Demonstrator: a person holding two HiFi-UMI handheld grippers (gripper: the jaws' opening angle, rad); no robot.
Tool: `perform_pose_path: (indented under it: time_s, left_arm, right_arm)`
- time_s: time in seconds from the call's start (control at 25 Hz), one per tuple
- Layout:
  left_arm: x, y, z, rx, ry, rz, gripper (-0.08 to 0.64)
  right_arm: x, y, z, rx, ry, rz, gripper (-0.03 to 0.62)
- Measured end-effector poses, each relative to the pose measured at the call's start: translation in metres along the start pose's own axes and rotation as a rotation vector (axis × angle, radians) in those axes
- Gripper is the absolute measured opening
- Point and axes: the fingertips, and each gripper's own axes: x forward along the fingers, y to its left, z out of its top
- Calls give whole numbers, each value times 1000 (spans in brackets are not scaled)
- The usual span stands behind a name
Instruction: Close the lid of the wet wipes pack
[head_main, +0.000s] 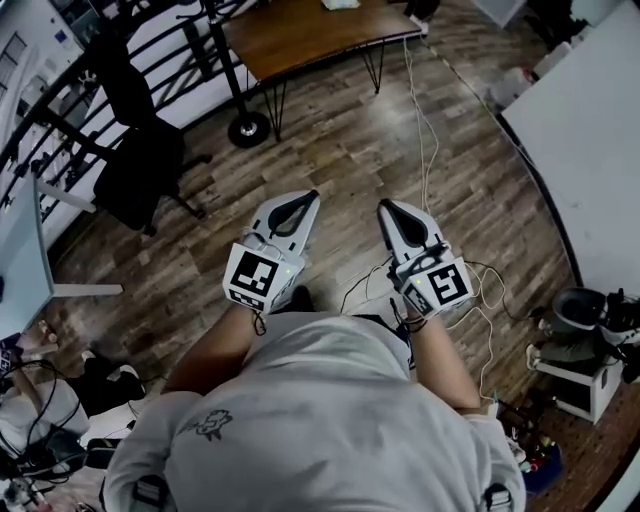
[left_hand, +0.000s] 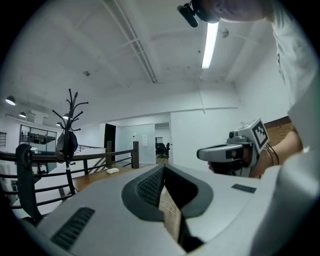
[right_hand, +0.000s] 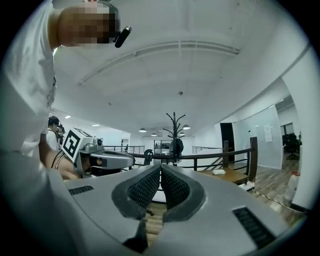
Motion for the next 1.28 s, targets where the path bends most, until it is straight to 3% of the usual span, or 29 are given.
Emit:
perform_pose_path:
  time_s: [0.36, 0.52, 0.64, 0.96, 1.28]
  left_arm:
    - [48, 43, -4, -17, 19, -49, 14]
    - [78, 63, -10, -86, 9, -51, 14]
    - [113, 86, -14, -138, 3, -22, 14]
    - [233, 123, -5, -124, 9, 18, 14]
    - [343, 125, 6, -110, 12, 12, 13]
  right_arm:
    - [40, -44, -5, 8, 19, -54, 35]
    - [62, -75, -12, 21, 16, -26, 35]
    - [86, -108, -15, 40, 23, 31, 35]
    - [131, -229, -10, 41, 16, 67, 35]
    - [147, -331, -6, 35, 21, 105, 35]
